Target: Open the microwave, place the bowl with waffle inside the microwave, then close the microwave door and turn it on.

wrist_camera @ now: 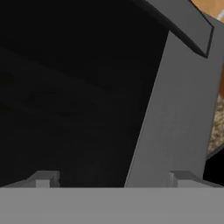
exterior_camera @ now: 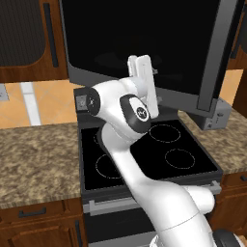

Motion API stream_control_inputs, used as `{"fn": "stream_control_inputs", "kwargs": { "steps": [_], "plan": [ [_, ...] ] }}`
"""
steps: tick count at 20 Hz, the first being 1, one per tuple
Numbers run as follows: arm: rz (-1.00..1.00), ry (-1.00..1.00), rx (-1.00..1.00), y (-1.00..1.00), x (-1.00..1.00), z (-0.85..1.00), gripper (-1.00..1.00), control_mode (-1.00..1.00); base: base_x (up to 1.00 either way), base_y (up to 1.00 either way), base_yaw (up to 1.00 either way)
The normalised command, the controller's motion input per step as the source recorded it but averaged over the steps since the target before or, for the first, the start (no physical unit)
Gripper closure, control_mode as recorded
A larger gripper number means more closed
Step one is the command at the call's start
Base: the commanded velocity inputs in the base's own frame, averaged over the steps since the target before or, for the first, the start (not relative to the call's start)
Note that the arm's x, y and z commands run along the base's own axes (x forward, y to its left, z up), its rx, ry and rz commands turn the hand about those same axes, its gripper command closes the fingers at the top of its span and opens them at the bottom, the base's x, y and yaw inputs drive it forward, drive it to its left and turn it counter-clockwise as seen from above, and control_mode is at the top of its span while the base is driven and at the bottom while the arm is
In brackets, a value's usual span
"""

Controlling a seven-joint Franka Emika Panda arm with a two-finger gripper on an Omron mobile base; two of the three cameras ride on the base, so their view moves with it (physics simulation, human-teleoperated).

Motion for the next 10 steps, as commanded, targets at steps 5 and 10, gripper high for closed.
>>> {"fn": "stream_control_inputs", "kwargs": {
  "steps": [5,10],
  "plan": [
    [0.23,-0.11,0.07,-0.39,0.24,-0.09,-1.00,-1.00,0.00,0.00,0.00],
    [0.19,-0.07,0.06,-0.29,0.29,-0.03,-1.00,-1.00,0.00,0.00,0.00]
  ]
}}
